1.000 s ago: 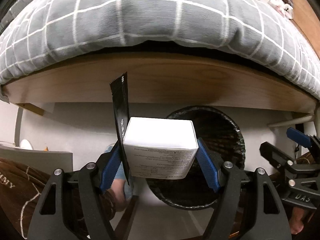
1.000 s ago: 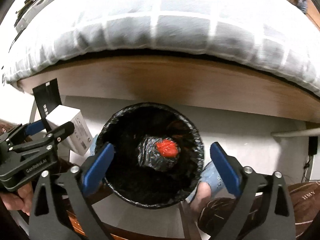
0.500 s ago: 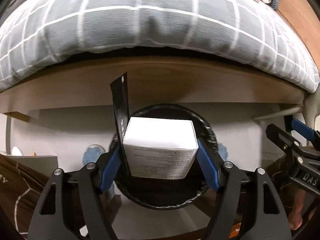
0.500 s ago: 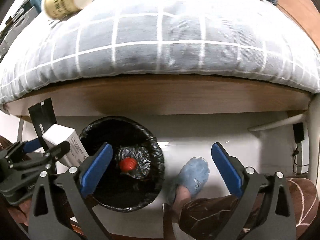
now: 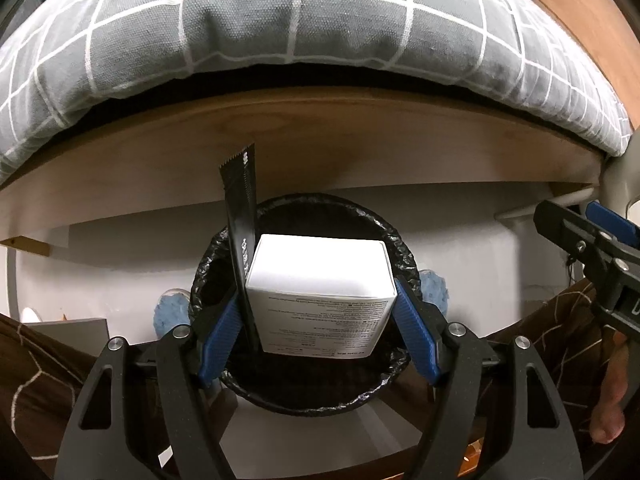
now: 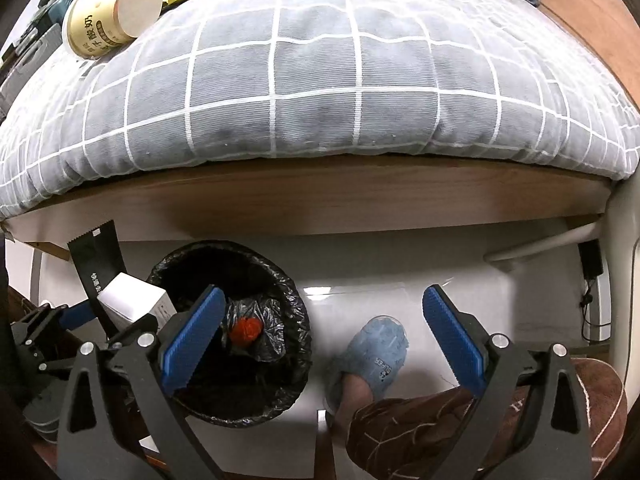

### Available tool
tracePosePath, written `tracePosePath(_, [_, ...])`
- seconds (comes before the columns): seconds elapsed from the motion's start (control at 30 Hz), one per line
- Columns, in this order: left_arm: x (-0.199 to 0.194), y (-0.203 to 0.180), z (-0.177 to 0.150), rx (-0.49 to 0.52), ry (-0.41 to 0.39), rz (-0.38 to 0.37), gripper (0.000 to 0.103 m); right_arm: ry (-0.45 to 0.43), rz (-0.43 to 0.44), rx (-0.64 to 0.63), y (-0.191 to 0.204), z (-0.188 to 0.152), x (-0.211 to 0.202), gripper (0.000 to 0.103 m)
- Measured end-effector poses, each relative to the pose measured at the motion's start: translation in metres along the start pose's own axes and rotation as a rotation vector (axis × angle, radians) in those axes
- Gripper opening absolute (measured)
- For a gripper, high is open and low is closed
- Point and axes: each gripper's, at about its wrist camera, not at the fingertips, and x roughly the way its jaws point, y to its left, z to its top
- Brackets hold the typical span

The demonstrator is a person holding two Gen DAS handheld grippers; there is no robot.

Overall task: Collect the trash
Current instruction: 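Move both tools back toward the trash on the bed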

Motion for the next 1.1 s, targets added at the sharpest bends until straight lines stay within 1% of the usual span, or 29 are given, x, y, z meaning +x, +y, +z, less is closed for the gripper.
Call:
tracePosePath(0.13, [-0.002, 0.009, 0.001, -0.002, -0.005, 0.015, 0.073, 0.004, 0.001, -0.005, 0.002, -0.002, 0.003, 0.095])
tracePosePath(0.2, [-0.004, 0.01, 0.001, 0.002, -0.027, 0.022, 0.078, 0.006, 0.002, -0.005, 0.003, -0.001, 0.003, 0.095])
tracePosePath(0.23, [-0.006, 0.01, 0.001, 0.005, -0.04, 0.032, 0.086, 0.005, 0.002, -0.005, 0.003, -0.001, 0.003, 0.095])
tracePosePath(0.27, [-0.008, 0.01, 0.001, 0.007, -0.056, 0.041, 0.091, 0.005, 0.002, -0.006, 0.004, -0.001, 0.003, 0.095])
tracePosePath(0.33, [-0.011, 0.013, 0.001, 0.012, -0.075, 0.054, 0.092, 0.006, 0.004, -0.006, 0.006, -0.002, 0.005, 0.095])
tracePosePath(0.37, [-0.012, 0.014, 0.001, 0.015, -0.081, 0.062, 0.094, 0.008, 0.005, -0.005, 0.007, -0.001, 0.007, 0.095])
tracePosePath(0.5, [-0.022, 0.024, 0.002, 0.009, -0.107, 0.088, 0.095, -0.007, 0.013, -0.01, 0.013, 0.005, 0.002, 0.095])
tracePosePath(0.57, [-0.033, 0.028, 0.002, 0.013, -0.139, 0.108, 0.097, -0.034, 0.016, -0.018, 0.019, 0.009, -0.006, 0.095])
tracePosePath(0.67, [-0.05, 0.036, 0.005, 0.008, -0.182, 0.124, 0.097, -0.061, 0.027, -0.027, 0.026, 0.013, -0.016, 0.095])
tracePosePath(0.93, [-0.09, 0.046, 0.015, -0.013, -0.255, 0.123, 0.097, -0.15, 0.043, -0.04, 0.038, 0.027, -0.049, 0.095])
tracePosePath(1.1, [-0.11, 0.055, 0.028, -0.043, -0.295, 0.101, 0.097, -0.199, 0.038, -0.046, 0.041, 0.038, -0.067, 0.095])
